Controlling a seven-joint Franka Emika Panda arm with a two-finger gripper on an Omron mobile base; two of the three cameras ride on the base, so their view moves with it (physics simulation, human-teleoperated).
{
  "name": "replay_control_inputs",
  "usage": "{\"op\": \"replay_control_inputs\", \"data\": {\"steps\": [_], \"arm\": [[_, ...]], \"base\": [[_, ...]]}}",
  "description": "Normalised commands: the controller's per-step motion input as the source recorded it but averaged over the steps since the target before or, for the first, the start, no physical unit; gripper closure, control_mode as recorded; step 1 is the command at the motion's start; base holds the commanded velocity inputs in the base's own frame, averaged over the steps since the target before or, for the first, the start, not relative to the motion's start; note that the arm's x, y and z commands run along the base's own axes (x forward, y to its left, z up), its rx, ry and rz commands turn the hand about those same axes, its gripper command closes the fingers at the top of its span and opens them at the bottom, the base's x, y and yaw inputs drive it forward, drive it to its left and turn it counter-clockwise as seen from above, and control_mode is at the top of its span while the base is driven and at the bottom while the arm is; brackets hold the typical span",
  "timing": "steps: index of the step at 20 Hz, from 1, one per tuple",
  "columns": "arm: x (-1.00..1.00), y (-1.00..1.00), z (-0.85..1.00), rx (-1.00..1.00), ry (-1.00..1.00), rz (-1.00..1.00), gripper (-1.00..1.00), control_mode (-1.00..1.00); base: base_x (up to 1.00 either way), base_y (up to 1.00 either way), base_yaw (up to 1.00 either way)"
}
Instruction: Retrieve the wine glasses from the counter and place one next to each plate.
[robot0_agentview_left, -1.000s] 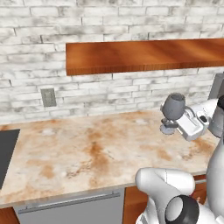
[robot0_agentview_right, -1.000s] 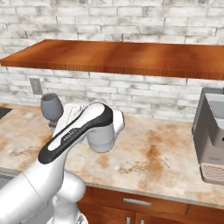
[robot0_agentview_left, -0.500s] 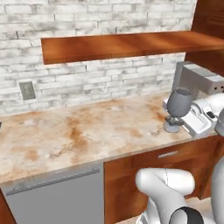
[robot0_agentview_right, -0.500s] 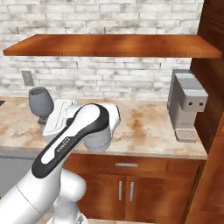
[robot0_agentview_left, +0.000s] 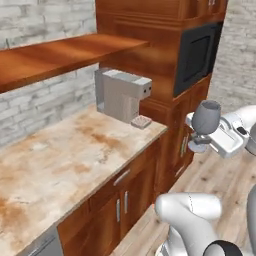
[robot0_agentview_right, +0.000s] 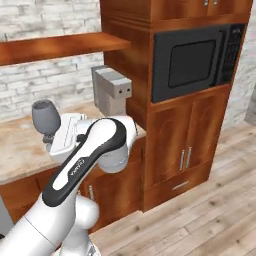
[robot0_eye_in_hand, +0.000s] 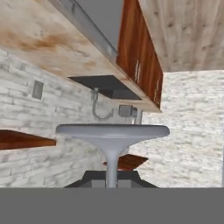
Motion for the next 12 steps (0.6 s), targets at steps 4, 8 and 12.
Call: {"op": "replay_control_inputs", "data": {"steps": [4, 8, 12], "arm": [[0.0, 0.0, 0.0, 0.0, 0.0, 0.0, 1.0, 1.0], [0.0, 0.0, 0.0, 0.0, 0.0, 0.0, 1.0, 1.0], [0.0, 0.0, 0.0, 0.0, 0.0, 0.0, 1.0, 1.0]], "base": [[0.0, 0.0, -1.0], [0.0, 0.0, -1.0], [0.0, 0.0, -1.0]]}}
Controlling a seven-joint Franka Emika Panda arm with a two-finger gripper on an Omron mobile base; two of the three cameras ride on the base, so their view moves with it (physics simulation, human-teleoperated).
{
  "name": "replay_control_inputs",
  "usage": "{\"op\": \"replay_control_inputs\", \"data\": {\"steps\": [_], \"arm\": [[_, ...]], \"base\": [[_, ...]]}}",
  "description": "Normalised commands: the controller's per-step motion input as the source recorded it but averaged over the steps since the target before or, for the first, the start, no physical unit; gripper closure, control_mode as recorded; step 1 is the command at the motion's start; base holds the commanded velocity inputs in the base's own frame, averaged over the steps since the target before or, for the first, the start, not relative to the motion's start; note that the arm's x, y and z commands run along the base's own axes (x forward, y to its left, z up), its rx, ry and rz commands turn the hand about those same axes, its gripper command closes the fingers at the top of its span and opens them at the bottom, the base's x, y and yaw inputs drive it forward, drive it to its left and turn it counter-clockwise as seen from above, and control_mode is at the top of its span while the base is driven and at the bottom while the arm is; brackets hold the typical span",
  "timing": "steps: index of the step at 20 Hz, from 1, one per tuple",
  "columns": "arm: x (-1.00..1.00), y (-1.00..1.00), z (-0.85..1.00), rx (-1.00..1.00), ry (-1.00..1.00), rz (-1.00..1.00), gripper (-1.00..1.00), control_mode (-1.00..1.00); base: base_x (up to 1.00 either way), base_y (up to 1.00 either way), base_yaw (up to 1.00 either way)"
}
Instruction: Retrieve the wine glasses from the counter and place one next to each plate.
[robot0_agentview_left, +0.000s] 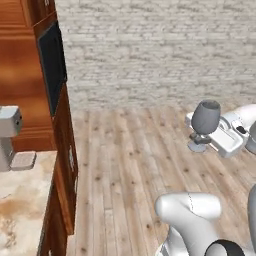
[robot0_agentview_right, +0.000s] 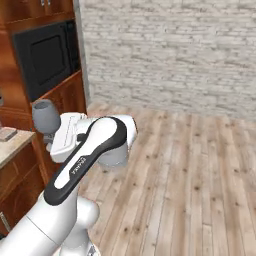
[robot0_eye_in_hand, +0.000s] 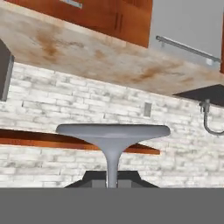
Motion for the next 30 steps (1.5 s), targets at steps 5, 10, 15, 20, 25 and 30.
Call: {"op": "replay_control_inputs", "data": {"steps": [5, 10, 15, 20, 25, 30], "arm": [[0.0, 0.0, 0.0, 0.0, 0.0, 0.0, 1.0, 1.0], [0.0, 0.0, 0.0, 0.0, 0.0, 0.0, 1.0, 1.0], [0.0, 0.0, 0.0, 0.0, 0.0, 0.0, 1.0, 1.0], [0.0, 0.0, 0.0, 0.0, 0.0, 0.0, 1.0, 1.0], [0.0, 0.0, 0.0, 0.0, 0.0, 0.0, 1.0, 1.0], [0.0, 0.0, 0.0, 0.0, 0.0, 0.0, 1.0, 1.0]], "base": [[0.0, 0.0, -1.0], [0.0, 0.0, -1.0], [0.22, 0.18, -0.9], [0.89, 0.65, -0.65], [1.0, 0.97, -0.41], [1.0, 1.0, -0.36]]}}
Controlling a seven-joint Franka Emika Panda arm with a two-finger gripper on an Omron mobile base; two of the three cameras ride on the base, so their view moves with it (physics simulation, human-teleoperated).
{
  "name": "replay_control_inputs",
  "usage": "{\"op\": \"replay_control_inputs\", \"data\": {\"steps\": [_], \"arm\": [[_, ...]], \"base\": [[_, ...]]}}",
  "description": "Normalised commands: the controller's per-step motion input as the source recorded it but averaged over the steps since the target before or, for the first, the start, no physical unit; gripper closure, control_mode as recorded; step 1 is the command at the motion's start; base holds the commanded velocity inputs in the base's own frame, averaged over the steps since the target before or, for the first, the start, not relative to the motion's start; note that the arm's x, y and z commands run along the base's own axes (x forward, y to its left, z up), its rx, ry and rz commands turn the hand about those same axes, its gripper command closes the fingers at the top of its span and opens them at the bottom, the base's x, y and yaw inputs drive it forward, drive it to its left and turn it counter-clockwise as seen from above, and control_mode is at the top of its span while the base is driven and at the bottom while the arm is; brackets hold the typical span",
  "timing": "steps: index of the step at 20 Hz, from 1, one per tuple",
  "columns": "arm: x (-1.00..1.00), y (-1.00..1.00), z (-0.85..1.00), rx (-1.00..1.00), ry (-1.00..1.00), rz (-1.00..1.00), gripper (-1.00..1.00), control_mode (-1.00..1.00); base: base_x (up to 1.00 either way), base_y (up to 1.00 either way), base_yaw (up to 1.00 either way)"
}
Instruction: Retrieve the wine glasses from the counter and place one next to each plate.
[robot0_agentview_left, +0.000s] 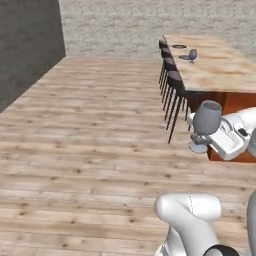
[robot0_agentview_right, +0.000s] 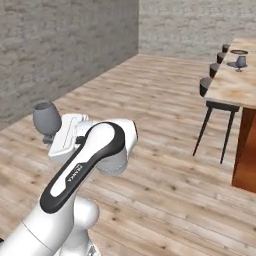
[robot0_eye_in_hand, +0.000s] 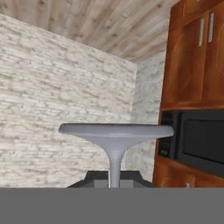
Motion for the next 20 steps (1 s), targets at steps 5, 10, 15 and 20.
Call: {"op": "replay_control_inputs", "data": {"steps": [5, 10, 15, 20], "arm": [[0.0, 0.0, 0.0, 0.0, 0.0, 0.0, 1.0, 1.0], [0.0, 0.0, 0.0, 0.0, 0.0, 0.0, 1.0, 1.0], [0.0, 0.0, 0.0, 0.0, 0.0, 0.0, 1.0, 1.0], [0.0, 0.0, 0.0, 0.0, 0.0, 0.0, 1.0, 1.0]], "base": [[1.0, 0.9, -0.56], [0.86, 0.64, -0.78], [1.0, 1.0, -0.33], [1.0, 1.0, 0.0]]}}
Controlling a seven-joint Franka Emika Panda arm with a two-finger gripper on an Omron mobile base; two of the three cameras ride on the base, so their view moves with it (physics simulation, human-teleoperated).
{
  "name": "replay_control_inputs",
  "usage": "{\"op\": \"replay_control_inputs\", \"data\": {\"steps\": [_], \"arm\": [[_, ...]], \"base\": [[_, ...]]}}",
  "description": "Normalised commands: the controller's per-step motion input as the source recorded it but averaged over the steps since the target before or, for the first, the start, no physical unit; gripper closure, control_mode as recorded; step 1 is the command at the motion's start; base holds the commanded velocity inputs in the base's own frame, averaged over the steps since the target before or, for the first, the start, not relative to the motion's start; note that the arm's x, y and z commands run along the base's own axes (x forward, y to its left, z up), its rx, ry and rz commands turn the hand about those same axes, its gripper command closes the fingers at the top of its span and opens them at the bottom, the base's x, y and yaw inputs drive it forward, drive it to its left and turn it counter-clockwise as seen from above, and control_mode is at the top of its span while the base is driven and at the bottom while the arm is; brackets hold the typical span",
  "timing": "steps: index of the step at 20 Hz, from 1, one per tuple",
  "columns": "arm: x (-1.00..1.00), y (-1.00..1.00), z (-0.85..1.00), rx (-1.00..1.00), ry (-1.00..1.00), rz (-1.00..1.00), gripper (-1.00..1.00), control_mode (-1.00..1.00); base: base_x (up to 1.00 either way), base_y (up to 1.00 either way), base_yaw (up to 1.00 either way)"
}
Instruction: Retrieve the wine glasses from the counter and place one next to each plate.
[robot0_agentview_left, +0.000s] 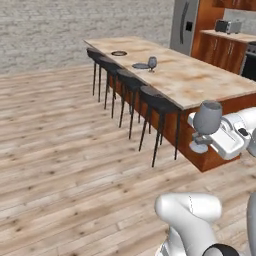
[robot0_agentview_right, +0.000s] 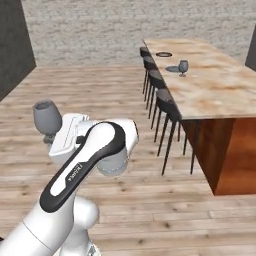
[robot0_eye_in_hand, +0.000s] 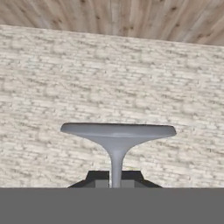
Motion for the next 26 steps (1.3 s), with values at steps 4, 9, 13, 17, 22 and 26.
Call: {"op": "replay_control_inputs", "data": {"steps": [4, 9, 13, 17, 22, 26], "arm": [[0.0, 0.0, 0.0, 0.0, 0.0, 0.0, 1.0, 1.0], [0.0, 0.0, 0.0, 0.0, 0.0, 0.0, 1.0, 1.0], [0.0, 0.0, 0.0, 0.0, 0.0, 0.0, 1.0, 1.0], [0.0, 0.0, 0.0, 0.0, 0.0, 0.0, 1.0, 1.0], [0.0, 0.0, 0.0, 0.0, 0.0, 0.0, 1.0, 1.0], [0.0, 0.0, 0.0, 0.0, 0.0, 0.0, 1.0, 1.0]], "base": [[1.0, 1.0, -0.06], [1.0, 1.0, -0.1], [1.0, 1.0, -0.12], [1.0, 0.99, -0.13], [1.0, 0.84, -0.2], [1.0, 0.87, -0.24]]}}
